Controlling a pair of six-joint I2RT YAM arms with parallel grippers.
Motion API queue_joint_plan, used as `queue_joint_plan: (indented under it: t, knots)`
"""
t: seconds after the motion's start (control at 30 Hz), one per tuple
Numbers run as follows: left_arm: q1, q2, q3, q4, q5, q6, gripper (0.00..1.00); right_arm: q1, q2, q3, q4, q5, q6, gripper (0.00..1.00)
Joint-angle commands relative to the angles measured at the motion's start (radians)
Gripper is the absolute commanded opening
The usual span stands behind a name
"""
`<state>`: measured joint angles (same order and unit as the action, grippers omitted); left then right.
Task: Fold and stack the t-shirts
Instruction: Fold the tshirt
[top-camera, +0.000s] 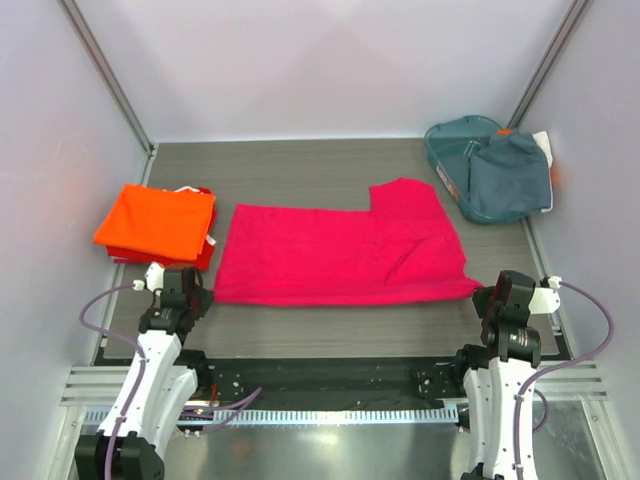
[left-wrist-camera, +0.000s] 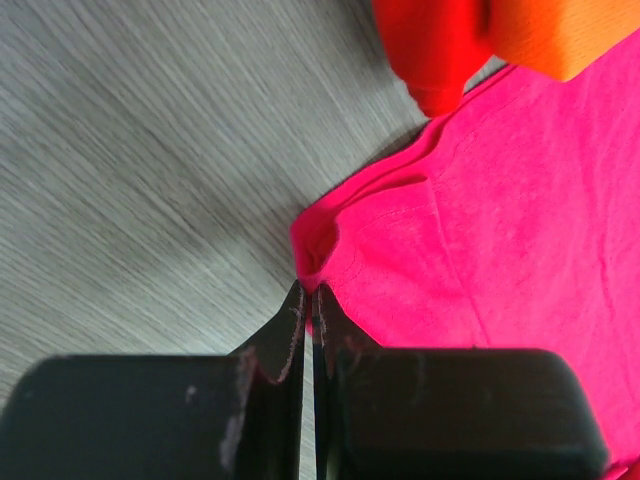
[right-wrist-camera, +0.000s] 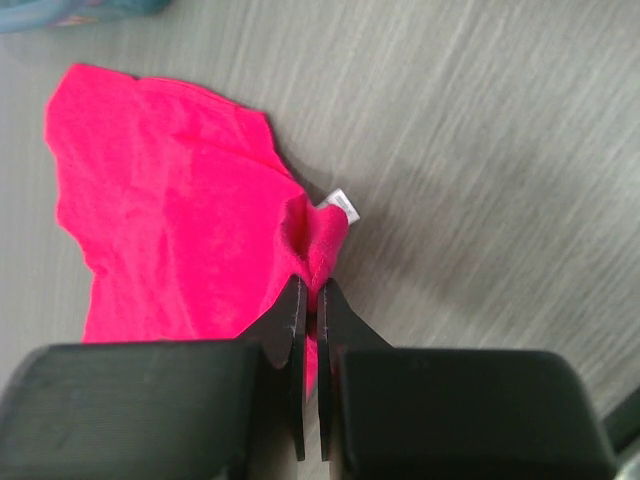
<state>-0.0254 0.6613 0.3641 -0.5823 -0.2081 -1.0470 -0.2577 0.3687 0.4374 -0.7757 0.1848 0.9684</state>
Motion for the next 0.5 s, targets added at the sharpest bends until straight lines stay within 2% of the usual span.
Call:
queue_joint_plan:
  t: [0.0, 0.2, 0.37, 0.47]
  knots:
    - [0.008, -0.020, -0.002, -0.011, -0.010, -0.008, 0.00, -0.006, 0.019, 0.034, -0.019, 0.065, 0.004, 0.03]
    - [0.008, -0.009, 0.096, -0.036, -0.019, -0.001, 0.00, -0.006, 0.096, 0.139, 0.029, 0.048, 0.003, 0.01]
    - [0.008, 0.078, 0.412, -0.149, -0.063, 0.045, 0.00, -0.006, 0.226, 0.429, 0.036, 0.073, -0.048, 0.01]
    - [0.008, 0.093, 0.580, -0.214, -0.082, 0.059, 0.00, -0.006, 0.301, 0.608, 0.041, 0.030, -0.074, 0.01]
